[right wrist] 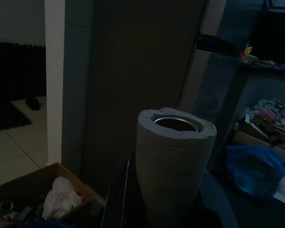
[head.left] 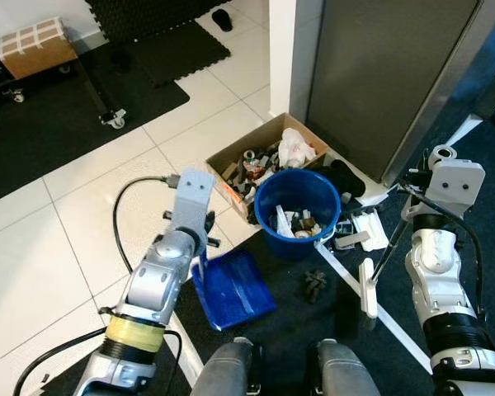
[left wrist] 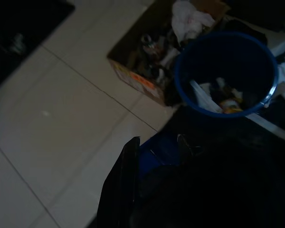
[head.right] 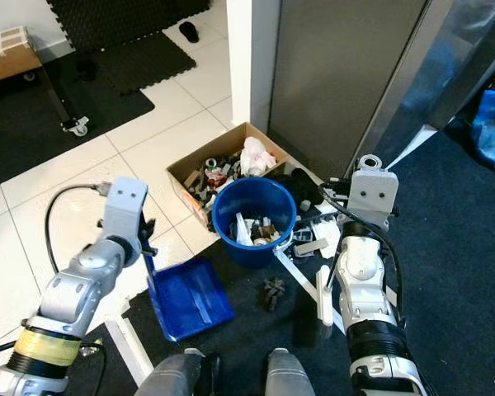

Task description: Sweep floor

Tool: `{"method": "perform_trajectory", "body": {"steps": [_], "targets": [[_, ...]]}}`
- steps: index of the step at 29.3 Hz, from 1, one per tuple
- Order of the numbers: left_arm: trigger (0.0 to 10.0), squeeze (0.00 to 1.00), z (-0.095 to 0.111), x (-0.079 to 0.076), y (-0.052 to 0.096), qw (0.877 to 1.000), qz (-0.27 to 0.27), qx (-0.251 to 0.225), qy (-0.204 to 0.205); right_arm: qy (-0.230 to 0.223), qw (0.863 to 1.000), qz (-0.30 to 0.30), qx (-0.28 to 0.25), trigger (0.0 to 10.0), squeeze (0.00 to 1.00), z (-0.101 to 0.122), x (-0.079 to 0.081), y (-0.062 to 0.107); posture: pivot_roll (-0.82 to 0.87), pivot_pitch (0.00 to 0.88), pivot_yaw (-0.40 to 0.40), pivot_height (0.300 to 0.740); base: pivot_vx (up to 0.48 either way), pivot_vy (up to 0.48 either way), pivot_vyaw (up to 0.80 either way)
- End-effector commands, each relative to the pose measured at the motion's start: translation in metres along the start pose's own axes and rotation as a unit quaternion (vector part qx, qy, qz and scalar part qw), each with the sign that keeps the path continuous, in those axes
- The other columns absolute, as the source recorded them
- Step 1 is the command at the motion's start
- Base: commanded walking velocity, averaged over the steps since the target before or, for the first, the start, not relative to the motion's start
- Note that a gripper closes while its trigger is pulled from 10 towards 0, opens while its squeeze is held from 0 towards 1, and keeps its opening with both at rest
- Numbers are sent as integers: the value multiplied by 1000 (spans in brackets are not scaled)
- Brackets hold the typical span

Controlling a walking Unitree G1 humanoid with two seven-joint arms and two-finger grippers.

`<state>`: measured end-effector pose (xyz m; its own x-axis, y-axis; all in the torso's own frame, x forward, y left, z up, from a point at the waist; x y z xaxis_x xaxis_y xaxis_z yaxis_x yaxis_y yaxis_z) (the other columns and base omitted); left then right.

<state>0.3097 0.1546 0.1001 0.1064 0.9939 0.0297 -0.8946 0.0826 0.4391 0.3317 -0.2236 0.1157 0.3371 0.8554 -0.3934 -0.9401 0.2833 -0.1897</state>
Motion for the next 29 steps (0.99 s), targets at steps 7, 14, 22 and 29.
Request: {"method": "perform_trajectory", "body": {"steps": [7,14,22,29], "targets": [[10000,0,4,-13,13,996,-85,-14,-21,3,1000,-2,-15,10000,0,5,-1,-1,-19,121,39,740,0,0,0],[10000,0,0,-16,27,989,-148,-2,-12,3,1000,-2,-14,10000,0,4,-1,0,-14,127,39,740,0,0,0],[10000,0,-8,-8,29,988,-154,10,14,1,1000,0,-13,10000,0,4,1,0,-13,129,37,740,0,0,0],[10000,0,-11,5,21,990,-141,14,4,2,1000,1,-14,10000,0,5,1,0,-17,132,33,740,0,0,0]]}}
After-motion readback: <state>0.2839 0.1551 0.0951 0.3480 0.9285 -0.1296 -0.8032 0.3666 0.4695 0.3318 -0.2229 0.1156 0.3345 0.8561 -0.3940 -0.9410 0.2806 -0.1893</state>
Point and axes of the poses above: a point about 5 cm out from each wrist's last joint towards the gripper, its own y axis pointing back from the gripper into the wrist, its own z axis along the axis of the wrist's last joint, x = y × z, the point moved 2 cm from there along -y, pointing out of the wrist towards the gripper, and after that the axes turned 14 degrees about y, right-handed, at the moved point
